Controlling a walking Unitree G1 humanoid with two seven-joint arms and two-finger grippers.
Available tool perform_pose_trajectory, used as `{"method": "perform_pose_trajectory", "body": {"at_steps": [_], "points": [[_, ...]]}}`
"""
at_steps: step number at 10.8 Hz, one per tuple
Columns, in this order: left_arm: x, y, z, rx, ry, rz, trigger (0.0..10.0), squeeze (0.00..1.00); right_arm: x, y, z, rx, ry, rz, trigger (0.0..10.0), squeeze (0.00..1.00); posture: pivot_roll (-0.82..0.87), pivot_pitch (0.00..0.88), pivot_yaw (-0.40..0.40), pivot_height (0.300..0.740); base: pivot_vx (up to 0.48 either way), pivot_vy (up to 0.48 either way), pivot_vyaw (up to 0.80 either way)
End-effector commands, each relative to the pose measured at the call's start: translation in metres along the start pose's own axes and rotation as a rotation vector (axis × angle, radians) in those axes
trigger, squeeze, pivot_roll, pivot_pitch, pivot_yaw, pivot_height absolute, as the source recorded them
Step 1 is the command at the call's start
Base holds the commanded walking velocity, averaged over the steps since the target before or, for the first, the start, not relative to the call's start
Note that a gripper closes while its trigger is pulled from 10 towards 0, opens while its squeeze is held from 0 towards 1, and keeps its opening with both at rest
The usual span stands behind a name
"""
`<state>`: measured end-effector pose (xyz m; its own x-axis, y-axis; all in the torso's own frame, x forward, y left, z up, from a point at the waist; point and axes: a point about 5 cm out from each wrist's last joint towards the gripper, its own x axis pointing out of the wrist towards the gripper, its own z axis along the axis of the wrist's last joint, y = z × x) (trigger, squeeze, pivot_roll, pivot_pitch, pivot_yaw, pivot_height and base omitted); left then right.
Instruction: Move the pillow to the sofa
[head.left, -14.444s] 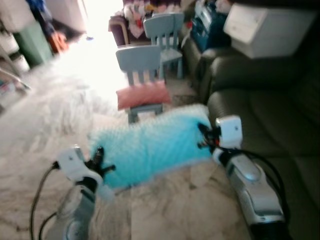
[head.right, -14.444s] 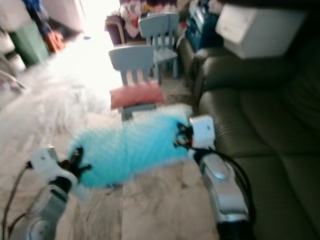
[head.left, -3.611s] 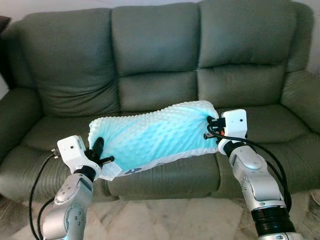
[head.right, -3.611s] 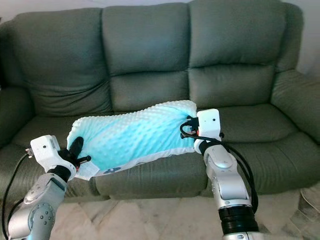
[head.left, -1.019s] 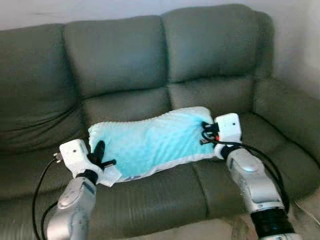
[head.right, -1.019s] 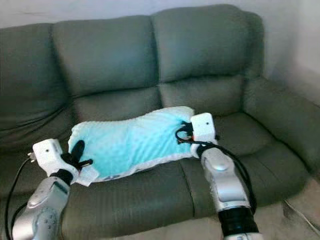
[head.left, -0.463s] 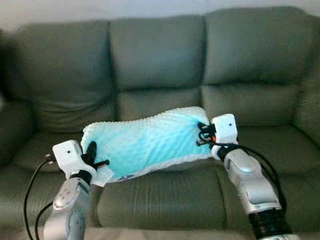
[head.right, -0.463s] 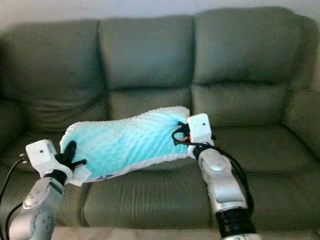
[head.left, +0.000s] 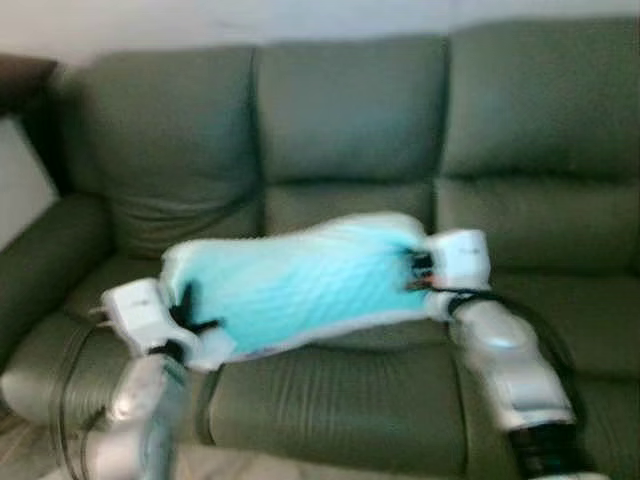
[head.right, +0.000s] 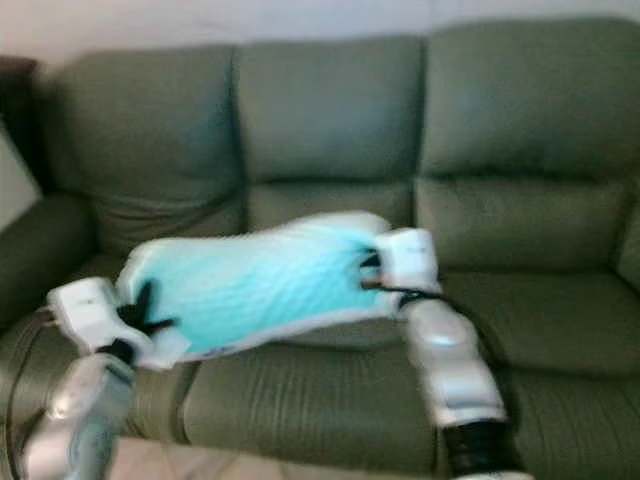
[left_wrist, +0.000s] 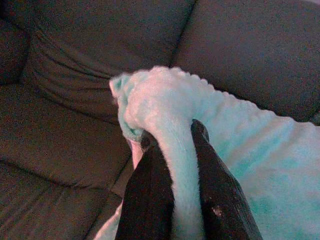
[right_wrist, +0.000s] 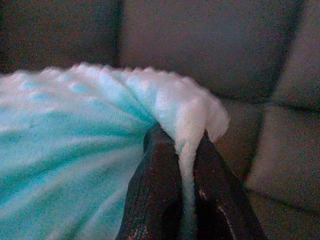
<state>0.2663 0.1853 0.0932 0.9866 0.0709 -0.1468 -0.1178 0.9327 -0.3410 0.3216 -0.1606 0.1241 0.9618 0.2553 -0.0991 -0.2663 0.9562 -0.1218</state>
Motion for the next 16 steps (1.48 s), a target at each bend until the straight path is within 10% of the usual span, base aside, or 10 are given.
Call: {"method": "perform_pose_trajectory", "body": {"at_steps": [1, 16], "points": [[0.001, 0.009, 0.008, 0.027, -0.028, 0.02, 10.0, 0.0, 0.005, 0.01, 0.012, 0.004, -0.046, 0.032, 10.0, 0.0, -0.25, 0.0, 0.071, 0.74, 0.0, 0.0, 0.0], [0.001, -0.004, -0.011, 0.038, 0.077, -0.096, 10.0, 0.0, 0.005, 0.013, 0.004, -0.002, -0.004, 0.004, 10.0, 0.0, -0.25, 0.0, 0.078, 0.74, 0.183, 0.0, 0.0]]}}
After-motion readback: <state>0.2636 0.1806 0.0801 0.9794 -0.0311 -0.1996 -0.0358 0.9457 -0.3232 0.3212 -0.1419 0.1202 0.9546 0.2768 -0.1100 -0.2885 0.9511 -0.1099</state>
